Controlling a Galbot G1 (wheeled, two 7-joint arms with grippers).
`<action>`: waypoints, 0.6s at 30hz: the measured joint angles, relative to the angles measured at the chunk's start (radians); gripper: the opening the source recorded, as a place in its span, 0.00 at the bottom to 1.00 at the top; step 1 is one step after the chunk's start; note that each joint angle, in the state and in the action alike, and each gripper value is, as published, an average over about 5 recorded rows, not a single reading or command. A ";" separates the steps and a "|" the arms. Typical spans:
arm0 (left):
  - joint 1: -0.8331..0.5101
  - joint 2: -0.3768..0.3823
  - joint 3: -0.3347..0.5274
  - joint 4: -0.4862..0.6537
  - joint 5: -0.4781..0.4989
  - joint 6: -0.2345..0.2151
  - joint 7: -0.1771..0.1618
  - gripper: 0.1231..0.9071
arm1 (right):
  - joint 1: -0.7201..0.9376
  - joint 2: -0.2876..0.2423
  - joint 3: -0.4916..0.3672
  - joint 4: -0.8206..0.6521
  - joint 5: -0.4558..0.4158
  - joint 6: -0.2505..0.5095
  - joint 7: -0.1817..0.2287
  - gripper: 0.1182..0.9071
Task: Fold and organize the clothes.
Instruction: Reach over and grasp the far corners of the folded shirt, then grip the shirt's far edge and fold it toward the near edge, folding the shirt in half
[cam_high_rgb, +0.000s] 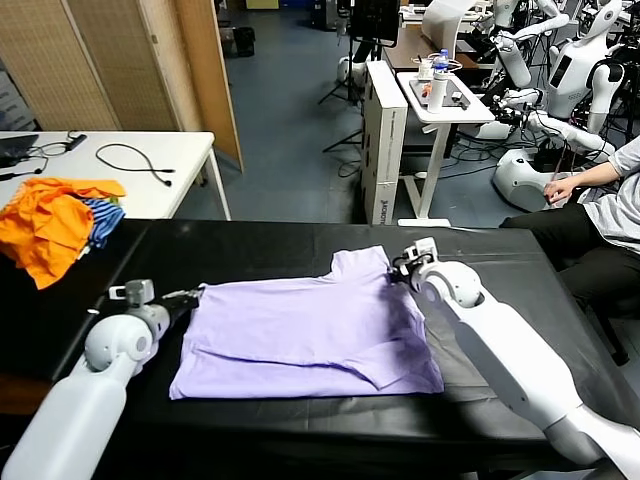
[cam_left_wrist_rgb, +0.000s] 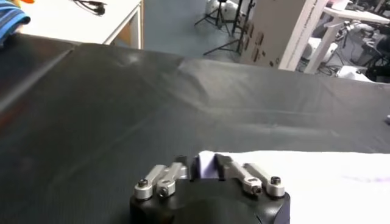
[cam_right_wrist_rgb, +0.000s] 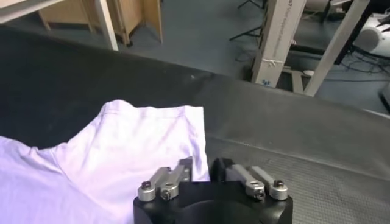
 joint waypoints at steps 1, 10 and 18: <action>0.001 0.000 0.000 0.000 0.001 0.000 0.002 0.14 | 0.000 0.000 0.000 -0.001 -0.002 0.000 -0.002 0.12; 0.008 0.000 -0.006 -0.011 0.006 -0.012 0.011 0.06 | -0.030 -0.012 0.038 0.042 -0.001 0.018 -0.009 0.03; 0.038 0.009 -0.029 -0.069 -0.012 -0.020 0.008 0.05 | -0.094 -0.041 0.103 0.140 0.005 0.109 -0.016 0.03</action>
